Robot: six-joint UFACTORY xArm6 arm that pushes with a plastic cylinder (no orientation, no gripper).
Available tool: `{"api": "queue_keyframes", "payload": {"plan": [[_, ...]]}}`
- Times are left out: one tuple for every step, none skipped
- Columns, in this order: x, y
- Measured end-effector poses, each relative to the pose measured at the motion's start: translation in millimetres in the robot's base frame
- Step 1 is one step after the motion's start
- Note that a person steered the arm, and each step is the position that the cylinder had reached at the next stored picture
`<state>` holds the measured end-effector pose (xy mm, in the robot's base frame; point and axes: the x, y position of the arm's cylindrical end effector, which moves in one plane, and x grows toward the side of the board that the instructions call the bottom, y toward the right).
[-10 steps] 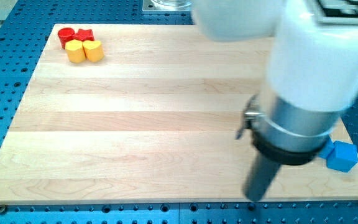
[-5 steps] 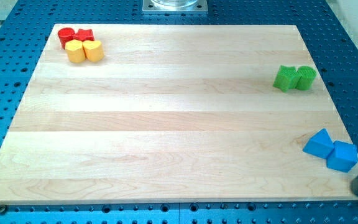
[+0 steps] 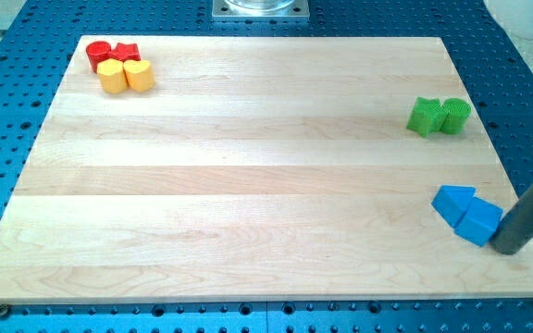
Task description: Place the blue blocks below the green blocks
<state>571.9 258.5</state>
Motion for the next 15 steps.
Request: {"api": "queue_keyframes", "payload": {"plan": [[0, -18], [0, -39], [-2, -56], [-11, -57], [-21, -57], [-46, -59], [-73, -86], [-96, -89], [-102, -89], [-112, -83], [-123, -66], [-137, -54], [-137, -56], [-135, -89], [-87, -108]]}}
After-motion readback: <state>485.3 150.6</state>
